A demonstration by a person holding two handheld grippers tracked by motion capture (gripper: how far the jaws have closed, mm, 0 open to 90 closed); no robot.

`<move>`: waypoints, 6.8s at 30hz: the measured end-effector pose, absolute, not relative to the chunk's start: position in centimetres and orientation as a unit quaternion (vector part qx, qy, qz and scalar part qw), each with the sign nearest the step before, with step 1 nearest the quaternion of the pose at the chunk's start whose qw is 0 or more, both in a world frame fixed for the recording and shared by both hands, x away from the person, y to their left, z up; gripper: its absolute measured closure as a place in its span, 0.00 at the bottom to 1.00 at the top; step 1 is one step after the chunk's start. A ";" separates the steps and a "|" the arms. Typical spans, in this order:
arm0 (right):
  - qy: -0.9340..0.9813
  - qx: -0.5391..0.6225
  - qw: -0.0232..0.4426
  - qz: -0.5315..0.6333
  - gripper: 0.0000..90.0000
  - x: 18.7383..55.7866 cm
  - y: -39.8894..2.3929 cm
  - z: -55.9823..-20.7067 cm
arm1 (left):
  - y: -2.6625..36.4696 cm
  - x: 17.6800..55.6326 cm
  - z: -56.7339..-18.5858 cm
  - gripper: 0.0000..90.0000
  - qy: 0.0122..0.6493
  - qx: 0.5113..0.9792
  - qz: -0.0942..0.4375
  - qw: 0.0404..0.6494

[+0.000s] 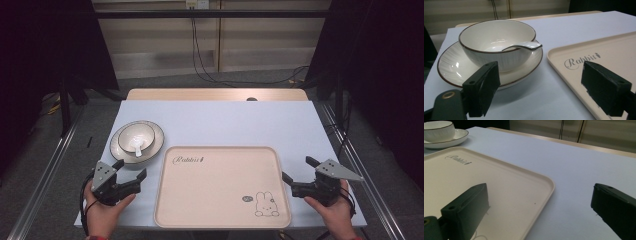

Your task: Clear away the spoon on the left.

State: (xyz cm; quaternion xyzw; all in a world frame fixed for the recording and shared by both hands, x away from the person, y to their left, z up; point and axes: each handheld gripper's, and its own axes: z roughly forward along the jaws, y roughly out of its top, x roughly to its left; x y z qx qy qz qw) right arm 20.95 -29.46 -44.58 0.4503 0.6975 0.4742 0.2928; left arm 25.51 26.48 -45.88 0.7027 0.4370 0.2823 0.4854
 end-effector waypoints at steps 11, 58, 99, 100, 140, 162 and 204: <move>0.705 0.444 0.290 0.471 0.02 20.7 -29.2 -44.8 | 26.4 26.5 -45.7 0.24 0.449 0.691 0.299 0.481; 0.700 0.452 0.288 0.472 0.04 19.6 -30.5 -45.2 | 27.0 28.1 -44.6 0.90 0.488 0.660 0.295 0.488; 0.699 0.449 0.271 0.486 0.04 19.5 -30.8 -45.3 | 25.9 35.1 -41.2 0.94 0.501 0.634 0.287 0.514; 0.698 0.449 0.271 0.487 0.04 19.5 -30.9 -45.3 | 25.8 35.7 -41.1 0.94 0.502 0.633 0.289 0.514; 0.692 0.453 0.266 0.496 0.04 19.6 -31.1 -45.3 | 23.5 35.9 -35.5 0.95 0.461 0.645 0.248 0.557; 0.697 0.449 0.265 0.492 0.04 19.6 -30.9 -45.4 | 20.1 33.3 -35.5 0.95 0.404 0.699 0.162 0.567; 0.705 0.446 0.266 0.482 0.03 19.7 -30.6 -45.5 | 16.5 27.3 -39.0 0.95 0.338 0.759 0.053 0.553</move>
